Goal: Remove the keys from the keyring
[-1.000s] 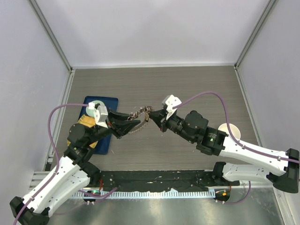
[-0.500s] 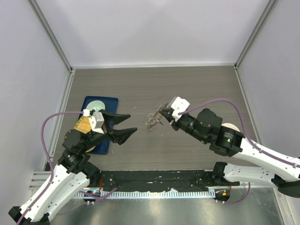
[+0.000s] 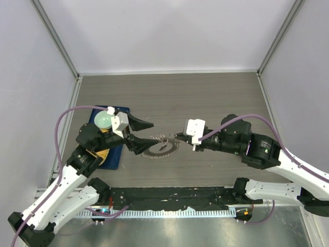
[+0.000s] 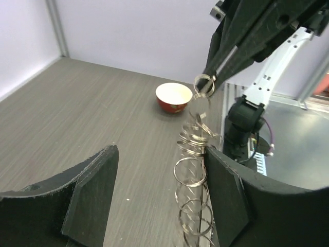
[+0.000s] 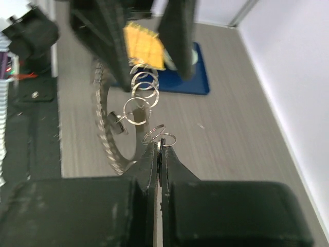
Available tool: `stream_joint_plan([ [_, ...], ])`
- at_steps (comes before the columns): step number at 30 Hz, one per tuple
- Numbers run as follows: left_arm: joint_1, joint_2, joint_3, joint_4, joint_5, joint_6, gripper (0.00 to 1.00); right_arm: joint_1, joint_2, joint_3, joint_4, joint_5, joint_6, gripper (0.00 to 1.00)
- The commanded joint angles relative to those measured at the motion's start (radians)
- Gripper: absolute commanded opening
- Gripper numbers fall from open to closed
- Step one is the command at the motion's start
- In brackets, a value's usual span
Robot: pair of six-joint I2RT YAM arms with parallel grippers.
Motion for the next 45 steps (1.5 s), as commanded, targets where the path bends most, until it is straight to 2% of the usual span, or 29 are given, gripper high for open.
stream_joint_plan([
  [1,-0.001,0.062,0.08,0.045,0.187,0.009,0.71,0.003,-0.003,0.044,-0.059,-0.186,-0.033,0.01],
  [8,-0.001,0.09,0.092,0.096,0.353,-0.031,0.72,0.003,0.0,0.036,-0.084,-0.238,-0.082,0.01],
  [26,-0.001,0.238,0.109,0.205,0.419,-0.139,0.68,0.003,0.038,0.074,-0.116,-0.269,-0.183,0.01],
  [31,-0.001,0.238,0.109,0.128,0.427,-0.105,0.66,0.003,0.048,0.09,-0.116,-0.269,-0.208,0.01],
  [45,-0.007,0.267,0.068,0.243,0.432,-0.183,0.62,0.003,0.075,0.107,-0.099,-0.266,-0.259,0.01],
])
